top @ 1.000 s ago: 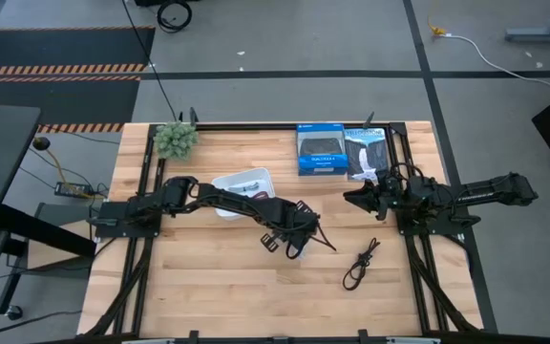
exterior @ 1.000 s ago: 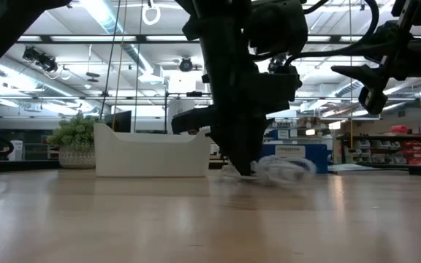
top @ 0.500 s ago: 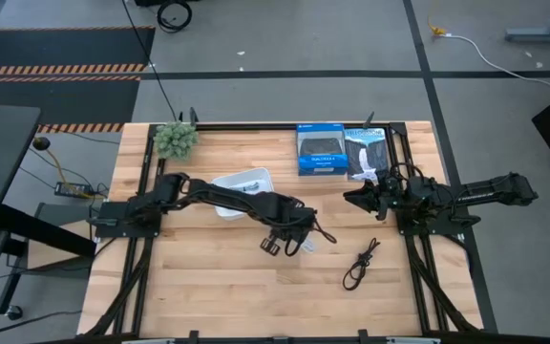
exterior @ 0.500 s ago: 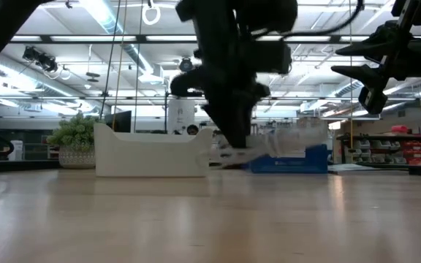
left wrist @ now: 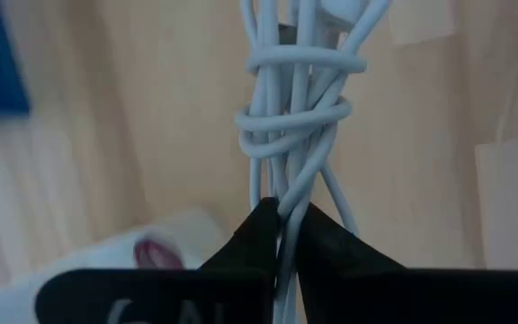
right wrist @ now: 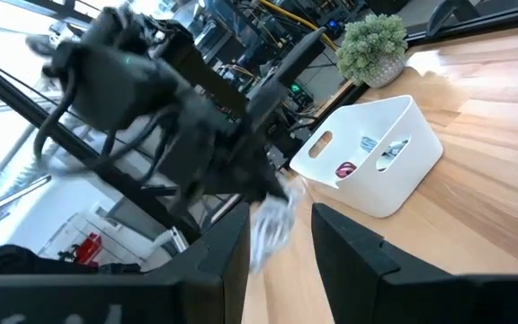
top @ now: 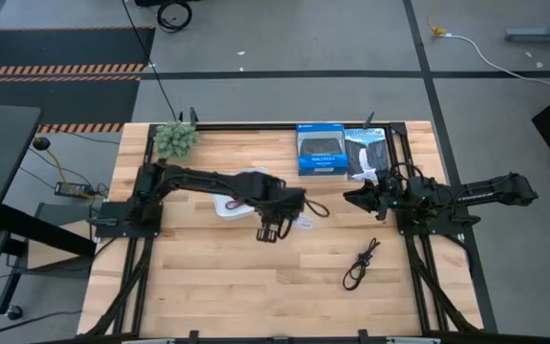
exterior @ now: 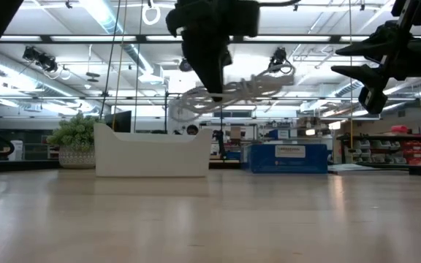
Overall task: Pick and place USB-C Cables
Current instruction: Put the white cable charger into the white bin
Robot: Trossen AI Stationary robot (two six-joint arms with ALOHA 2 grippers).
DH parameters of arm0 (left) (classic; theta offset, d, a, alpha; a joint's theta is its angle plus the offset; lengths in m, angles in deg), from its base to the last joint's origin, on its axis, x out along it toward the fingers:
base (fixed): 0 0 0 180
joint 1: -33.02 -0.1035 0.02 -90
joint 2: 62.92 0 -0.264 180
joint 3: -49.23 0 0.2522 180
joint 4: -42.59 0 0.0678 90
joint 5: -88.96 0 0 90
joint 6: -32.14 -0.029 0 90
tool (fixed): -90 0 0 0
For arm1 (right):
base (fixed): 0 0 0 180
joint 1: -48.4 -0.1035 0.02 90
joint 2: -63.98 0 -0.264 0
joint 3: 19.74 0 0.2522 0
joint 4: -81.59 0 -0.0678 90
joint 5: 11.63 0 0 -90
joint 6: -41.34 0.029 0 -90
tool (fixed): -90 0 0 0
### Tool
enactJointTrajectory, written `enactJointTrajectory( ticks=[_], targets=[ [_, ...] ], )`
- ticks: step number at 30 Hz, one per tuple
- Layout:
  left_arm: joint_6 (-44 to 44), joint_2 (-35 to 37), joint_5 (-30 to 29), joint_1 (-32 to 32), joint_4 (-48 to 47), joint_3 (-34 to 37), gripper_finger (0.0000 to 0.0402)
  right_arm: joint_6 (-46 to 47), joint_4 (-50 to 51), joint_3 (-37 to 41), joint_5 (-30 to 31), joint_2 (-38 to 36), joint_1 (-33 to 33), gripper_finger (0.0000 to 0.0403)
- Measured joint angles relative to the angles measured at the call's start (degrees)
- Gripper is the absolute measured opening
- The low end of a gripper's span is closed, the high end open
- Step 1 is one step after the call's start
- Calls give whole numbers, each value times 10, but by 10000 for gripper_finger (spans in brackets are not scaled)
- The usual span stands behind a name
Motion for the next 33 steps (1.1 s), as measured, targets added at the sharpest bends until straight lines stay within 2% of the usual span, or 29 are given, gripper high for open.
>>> enactJointTrajectory(
  ticks=[4, 15, 22, 33],
  targets=[
    [42, 25, -1, -24, -32, 0, 26, 0, 0, 0, 0, 0, 0, 128],
    [75, 68, -1, -84, -69, 0, 26, 0, 0, 0, 0, 0, 0, 128],
    [90, 103, -4, -101, -101, 0, 26, 0, -2, 0, 0, 0, 0, 128],
    [170, 192, -8, -117, -150, 0, 26, 0, -3, 0, 0, 0, 0, 128]
  ],
)
